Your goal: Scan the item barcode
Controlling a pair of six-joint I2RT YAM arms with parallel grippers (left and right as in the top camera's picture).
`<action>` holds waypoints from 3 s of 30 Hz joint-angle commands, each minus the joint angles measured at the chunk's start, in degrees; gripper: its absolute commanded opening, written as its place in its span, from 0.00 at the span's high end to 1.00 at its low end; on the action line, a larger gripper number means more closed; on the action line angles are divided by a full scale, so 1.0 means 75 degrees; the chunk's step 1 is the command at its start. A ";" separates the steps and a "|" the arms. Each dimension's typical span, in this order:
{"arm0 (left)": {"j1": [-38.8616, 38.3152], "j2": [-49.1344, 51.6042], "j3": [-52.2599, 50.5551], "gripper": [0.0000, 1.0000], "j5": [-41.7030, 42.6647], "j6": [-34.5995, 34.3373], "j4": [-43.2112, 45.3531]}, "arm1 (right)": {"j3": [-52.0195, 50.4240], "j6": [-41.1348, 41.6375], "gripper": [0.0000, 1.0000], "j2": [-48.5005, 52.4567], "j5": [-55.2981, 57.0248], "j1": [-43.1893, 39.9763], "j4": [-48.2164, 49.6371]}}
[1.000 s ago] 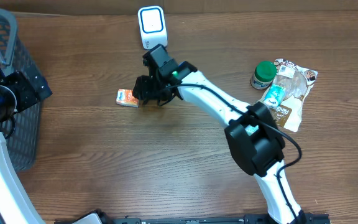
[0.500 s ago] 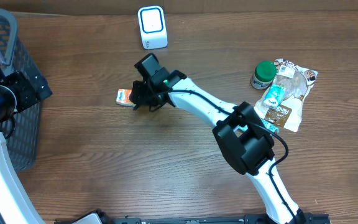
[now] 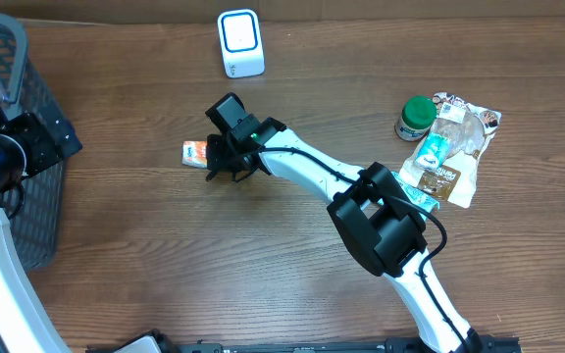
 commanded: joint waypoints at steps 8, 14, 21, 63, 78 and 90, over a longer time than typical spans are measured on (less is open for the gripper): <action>0.0032 0.0026 0.0064 0.00 0.0076 -0.0026 0.0009 | -0.0105 -0.0434 0.96 -0.0093 0.0184 0.0015 -0.0361; 0.0032 0.0026 0.0064 0.01 0.0076 -0.0026 0.0009 | -0.0070 -0.0895 0.96 -0.0656 0.0108 0.0015 -0.0991; 0.0032 0.0026 0.0064 0.00 0.0076 -0.0026 0.0009 | -0.0061 -0.1294 0.96 -0.1043 0.0087 0.0373 -0.2430; 0.0032 0.0026 0.0064 0.01 0.0076 -0.0026 0.0009 | 0.0111 -0.1813 0.55 -0.1212 0.1201 0.0460 -0.4465; 0.0032 0.0026 0.0064 0.00 0.0076 -0.0026 0.0009 | 0.0382 -0.1891 0.62 -0.1291 0.1274 0.0420 -0.3028; 0.0032 0.0026 0.0064 0.00 0.0076 -0.0026 0.0009 | -0.0023 -0.2704 0.86 -0.1247 -0.0207 0.0874 -0.3497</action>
